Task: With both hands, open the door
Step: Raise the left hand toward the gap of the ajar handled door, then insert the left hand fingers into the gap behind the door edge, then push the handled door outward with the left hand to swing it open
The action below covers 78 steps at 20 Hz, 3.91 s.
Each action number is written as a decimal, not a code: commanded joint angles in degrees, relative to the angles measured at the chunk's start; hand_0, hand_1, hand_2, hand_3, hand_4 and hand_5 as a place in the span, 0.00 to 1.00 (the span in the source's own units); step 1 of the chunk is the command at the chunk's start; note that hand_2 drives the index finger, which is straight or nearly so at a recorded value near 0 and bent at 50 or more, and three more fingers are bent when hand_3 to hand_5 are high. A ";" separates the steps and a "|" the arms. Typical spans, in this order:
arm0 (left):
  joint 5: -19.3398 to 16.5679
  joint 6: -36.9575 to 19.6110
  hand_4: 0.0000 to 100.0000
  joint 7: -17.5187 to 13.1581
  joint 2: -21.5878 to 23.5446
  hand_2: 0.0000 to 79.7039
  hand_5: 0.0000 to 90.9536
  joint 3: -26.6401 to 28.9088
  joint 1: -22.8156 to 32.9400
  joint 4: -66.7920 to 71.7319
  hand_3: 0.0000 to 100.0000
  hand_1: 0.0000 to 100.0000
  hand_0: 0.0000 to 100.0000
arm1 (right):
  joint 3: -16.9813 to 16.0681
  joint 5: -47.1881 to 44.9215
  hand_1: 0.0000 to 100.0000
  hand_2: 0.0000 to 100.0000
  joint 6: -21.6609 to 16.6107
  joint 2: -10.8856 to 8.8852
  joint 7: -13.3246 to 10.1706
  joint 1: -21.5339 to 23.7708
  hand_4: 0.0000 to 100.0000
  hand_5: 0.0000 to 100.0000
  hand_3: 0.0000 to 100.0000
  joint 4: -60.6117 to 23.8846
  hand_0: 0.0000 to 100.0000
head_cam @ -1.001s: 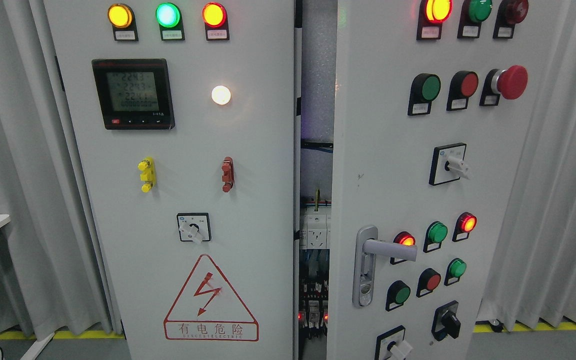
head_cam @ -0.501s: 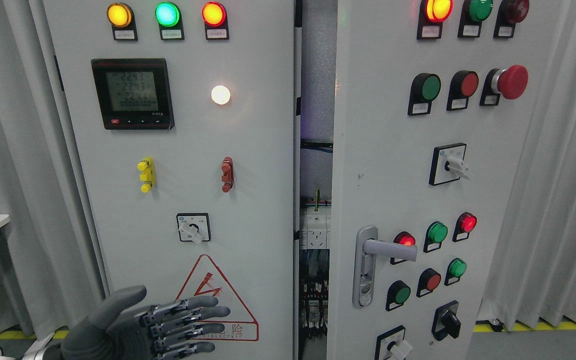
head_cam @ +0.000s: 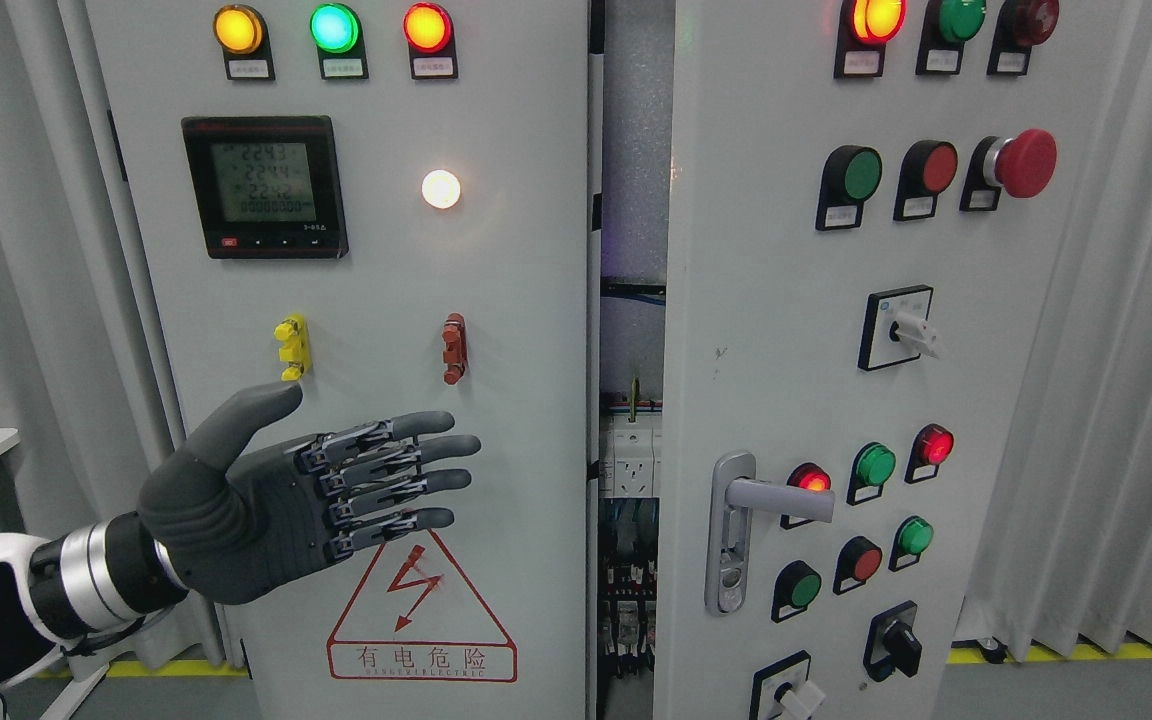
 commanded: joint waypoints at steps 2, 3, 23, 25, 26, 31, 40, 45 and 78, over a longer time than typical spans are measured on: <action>-1.83 1.33 0.04 0.10 -11.10 0.03 0.00 -2.29 -11.23 15.83 0.03 0.00 0.30 | 0.00 0.88 0.00 0.00 0.01 -0.09 -0.01 -0.53 0.00 0.00 0.00 0.00 0.22; -1.83 1.41 0.04 0.10 -11.89 0.03 0.00 -2.37 -12.02 16.53 0.03 0.00 0.30 | 0.00 0.88 0.00 0.00 0.01 -0.09 -0.01 -0.53 0.00 0.00 0.00 0.00 0.22; 9.33 -15.02 0.04 -0.87 -12.60 0.03 0.00 -34.62 -27.93 31.31 0.03 0.00 0.30 | 0.00 0.88 0.00 0.00 0.01 -0.09 -0.01 -0.53 0.00 0.00 0.00 0.00 0.22; 9.42 -15.29 0.04 -0.87 -12.86 0.03 0.00 -35.33 -28.11 31.22 0.03 0.00 0.30 | 0.00 0.88 0.00 0.00 0.01 -0.09 -0.01 -0.53 0.00 0.00 0.00 0.00 0.22; 9.51 -15.29 0.04 -1.04 -12.86 0.03 0.00 -35.33 -28.11 31.13 0.03 0.00 0.30 | 0.00 0.88 0.00 0.00 0.01 -0.09 -0.01 -0.53 0.00 0.00 0.00 0.00 0.22; 9.51 -15.29 0.04 -3.95 -12.86 0.03 0.00 -35.34 -28.81 30.87 0.03 0.00 0.30 | 0.00 0.88 0.00 0.00 0.01 -0.09 -0.01 -0.53 0.00 0.00 0.00 0.00 0.22; 9.69 -15.20 0.04 -5.79 -12.78 0.03 0.00 -34.98 -31.36 30.16 0.03 0.00 0.30 | 0.00 0.88 0.00 0.00 0.01 -0.09 -0.01 -0.53 0.00 0.00 0.00 0.00 0.22; 12.93 -15.20 0.04 -5.88 -12.95 0.03 0.00 -35.51 -33.38 30.16 0.03 0.00 0.30 | 0.00 0.88 0.00 0.00 0.01 -0.09 -0.01 -0.53 0.00 0.00 0.00 0.08 0.22; 22.17 -24.69 0.04 -1.05 -22.70 0.03 0.00 -54.58 -43.49 27.09 0.03 0.00 0.30 | 0.00 0.88 0.00 0.00 0.01 -0.09 -0.01 -0.53 0.00 0.00 0.00 0.08 0.22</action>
